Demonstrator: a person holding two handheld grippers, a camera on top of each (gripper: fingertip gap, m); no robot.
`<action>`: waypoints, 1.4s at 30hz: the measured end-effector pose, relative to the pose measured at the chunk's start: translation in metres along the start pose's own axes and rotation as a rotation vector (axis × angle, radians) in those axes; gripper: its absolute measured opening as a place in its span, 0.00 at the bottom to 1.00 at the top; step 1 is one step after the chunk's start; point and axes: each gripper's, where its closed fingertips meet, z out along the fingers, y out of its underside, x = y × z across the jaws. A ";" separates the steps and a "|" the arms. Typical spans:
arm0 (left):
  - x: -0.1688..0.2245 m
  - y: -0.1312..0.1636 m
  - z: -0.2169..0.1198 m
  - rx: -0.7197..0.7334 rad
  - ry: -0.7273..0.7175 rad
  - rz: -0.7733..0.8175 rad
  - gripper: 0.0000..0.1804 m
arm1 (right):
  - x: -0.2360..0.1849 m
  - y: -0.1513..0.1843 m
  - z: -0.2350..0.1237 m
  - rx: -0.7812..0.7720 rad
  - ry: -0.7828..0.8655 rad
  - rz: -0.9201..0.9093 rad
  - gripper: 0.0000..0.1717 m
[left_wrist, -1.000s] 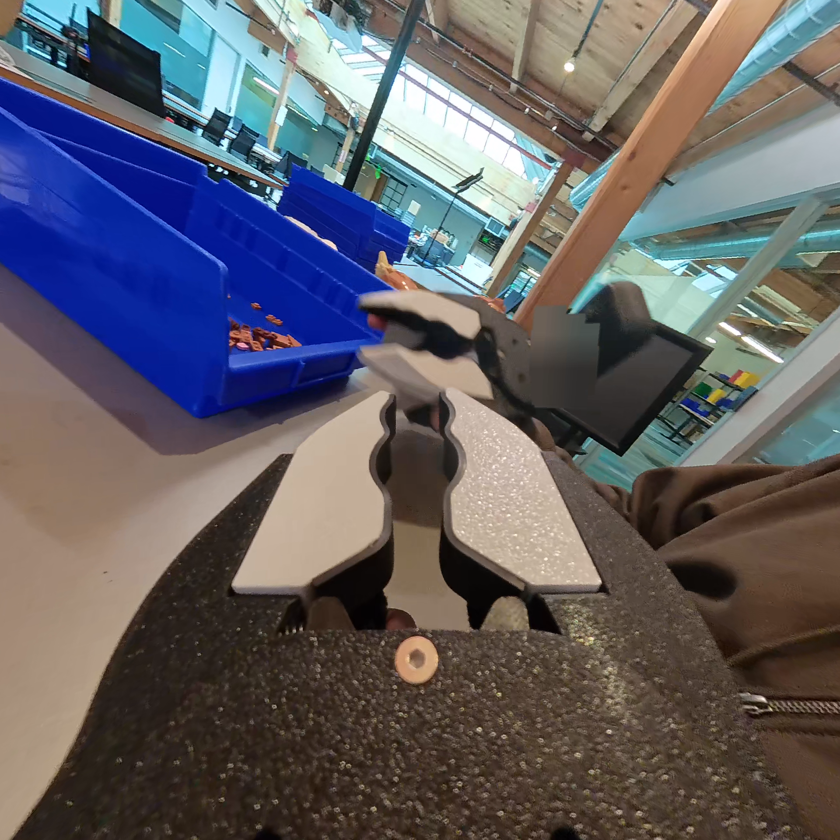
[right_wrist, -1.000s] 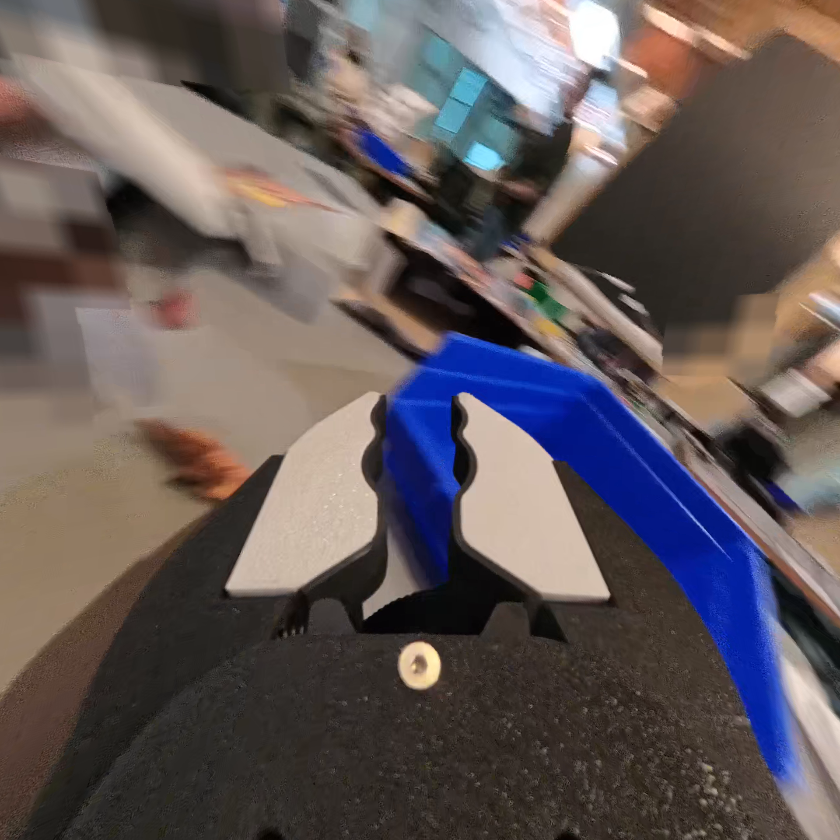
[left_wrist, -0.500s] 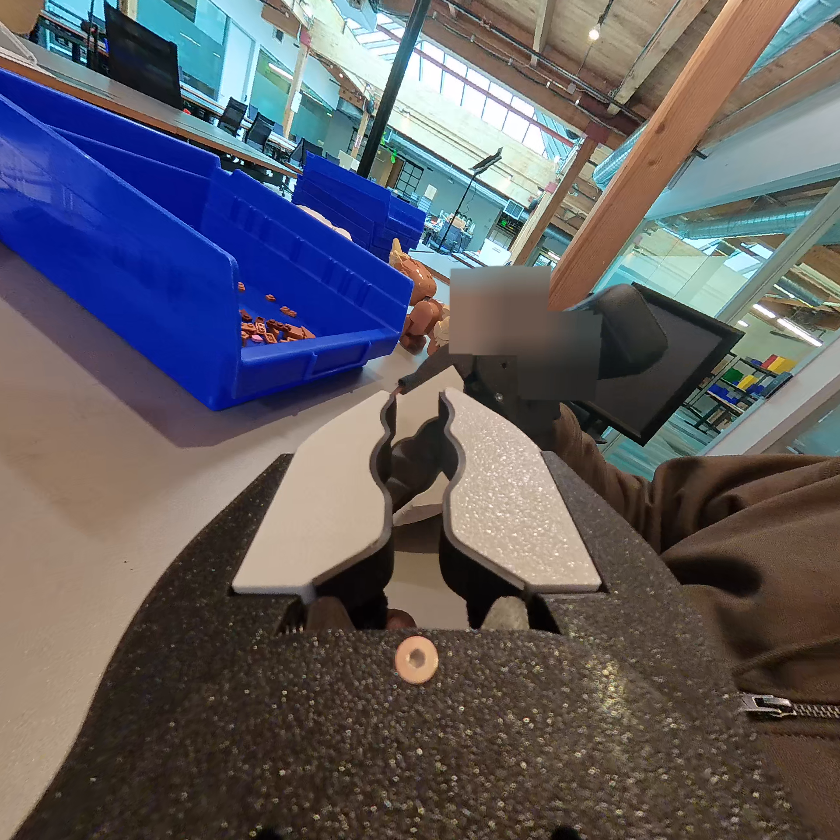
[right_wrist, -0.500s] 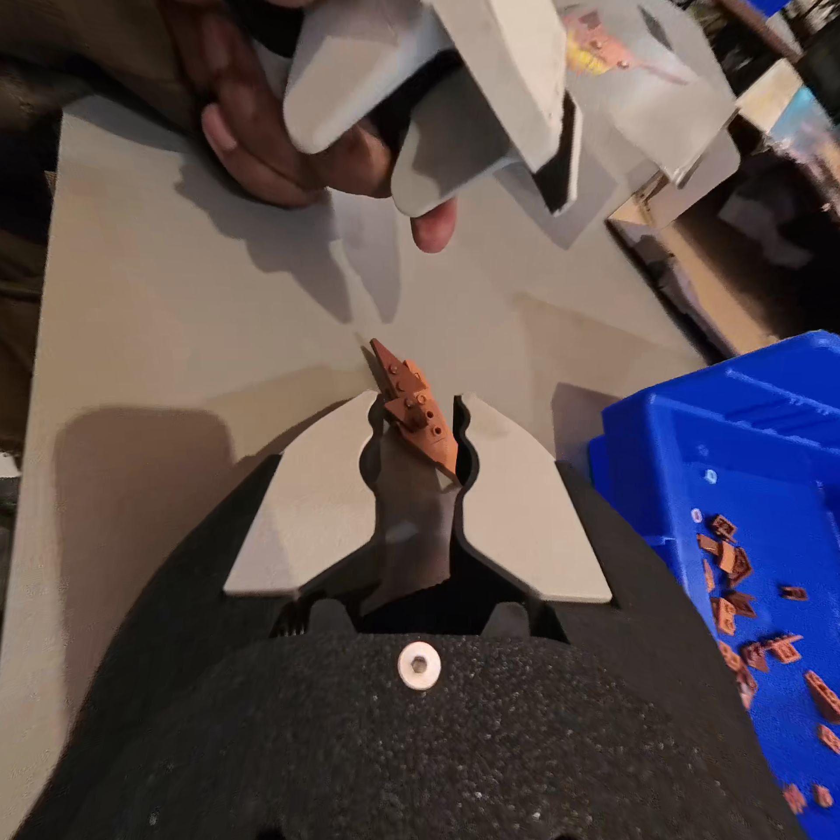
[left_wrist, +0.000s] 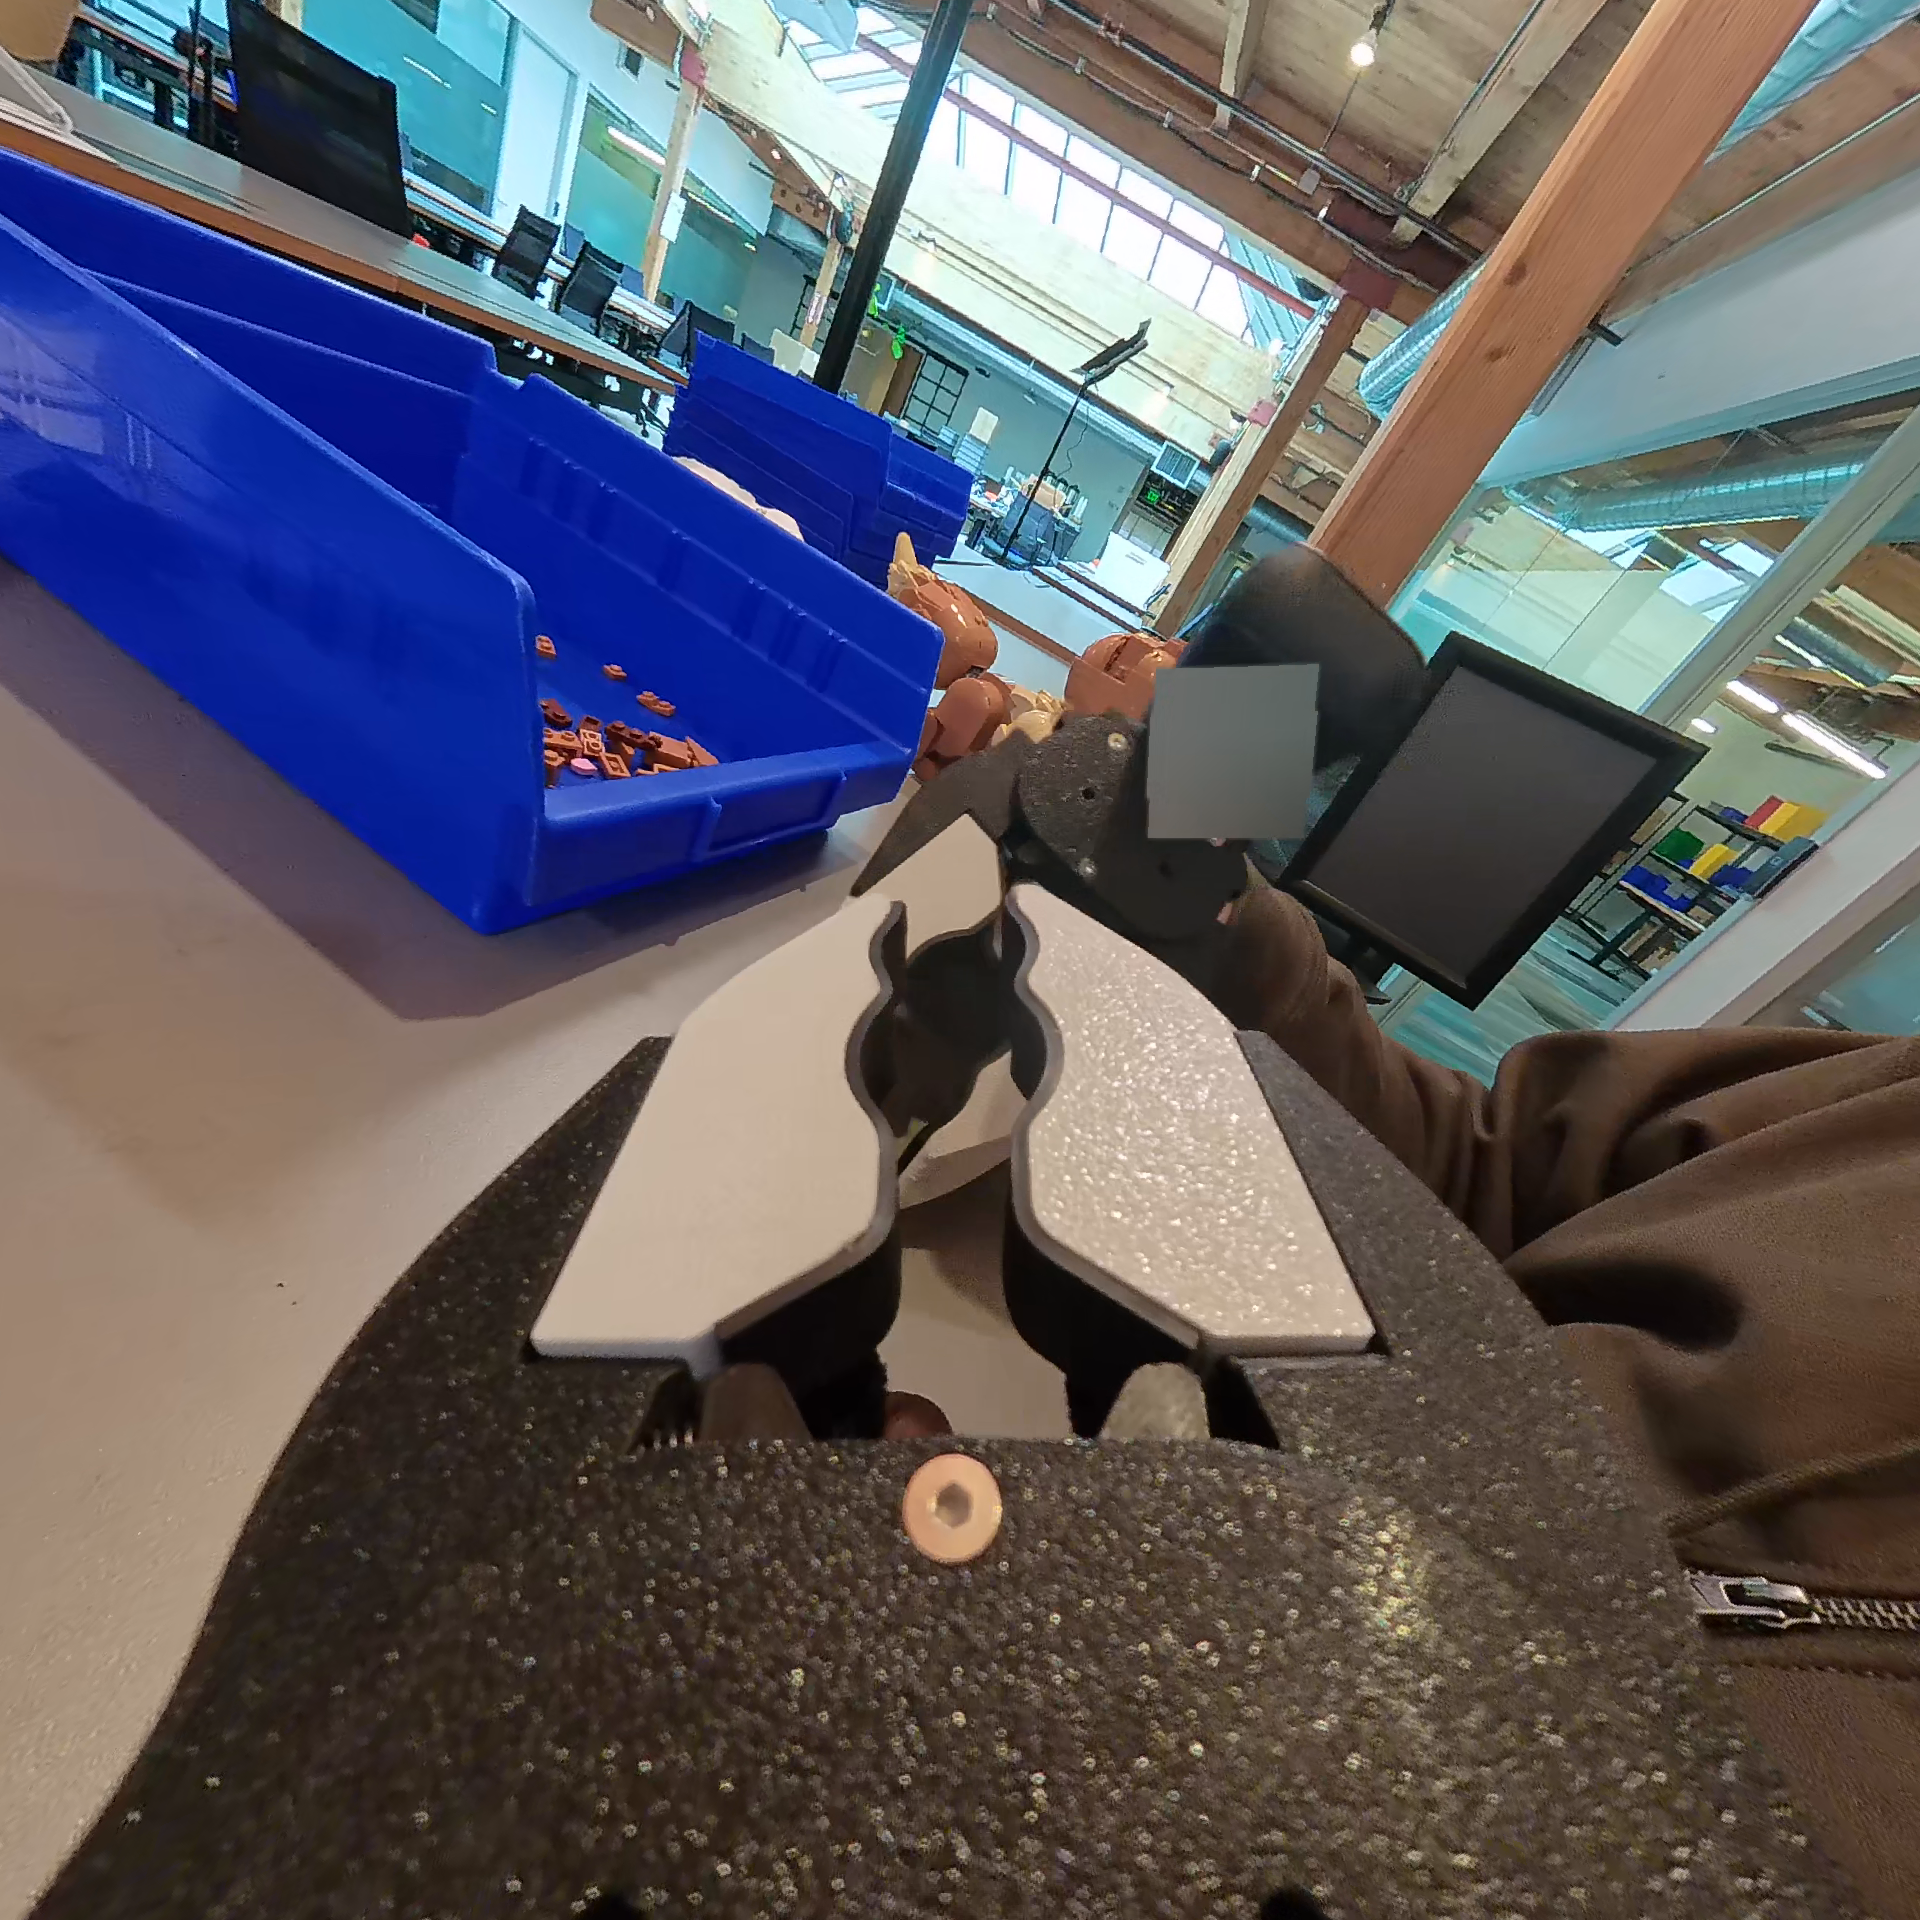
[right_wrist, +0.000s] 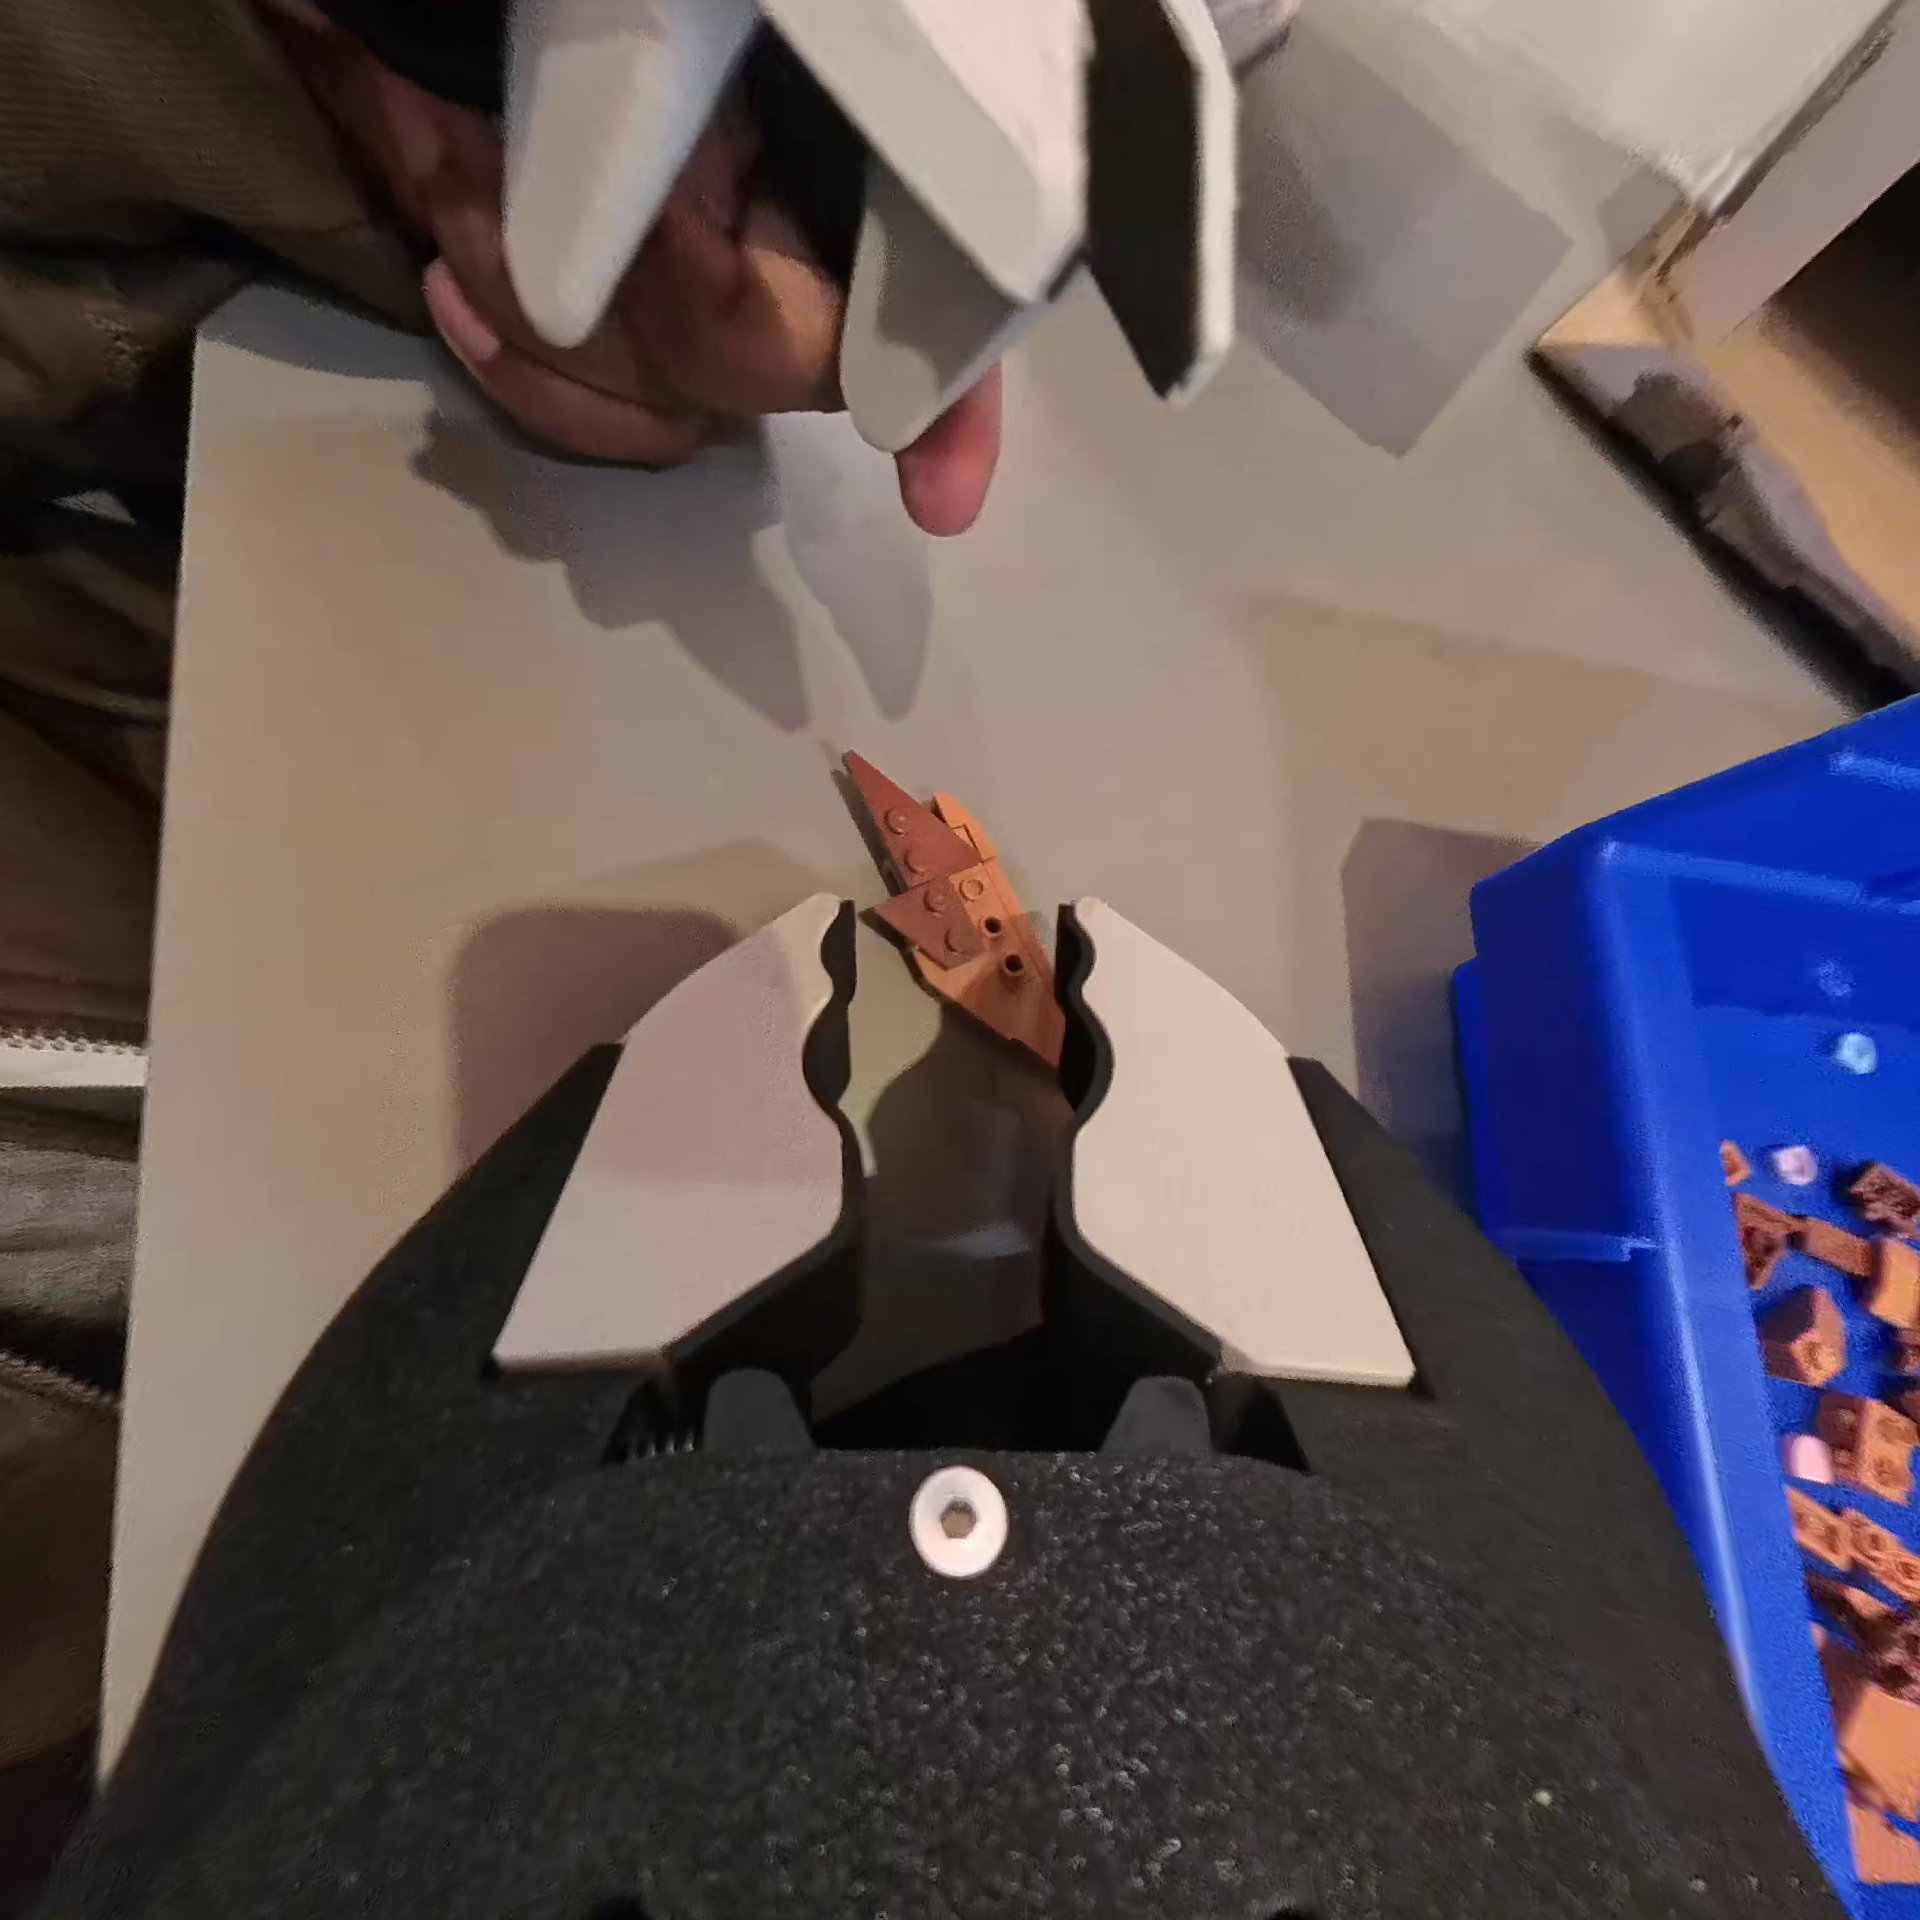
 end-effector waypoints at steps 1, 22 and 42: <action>0.000 0.000 0.000 0.000 0.000 0.000 0.09 | 0.000 0.002 0.001 -0.015 -0.019 0.030 0.21; -0.006 -0.001 -0.001 0.003 -0.051 0.035 0.13 | 0.009 -0.043 -0.042 0.424 -0.082 0.306 0.08; 0.041 0.016 0.011 -0.062 0.148 0.248 0.18 | -0.016 -0.090 -0.081 0.779 -0.448 0.476 0.07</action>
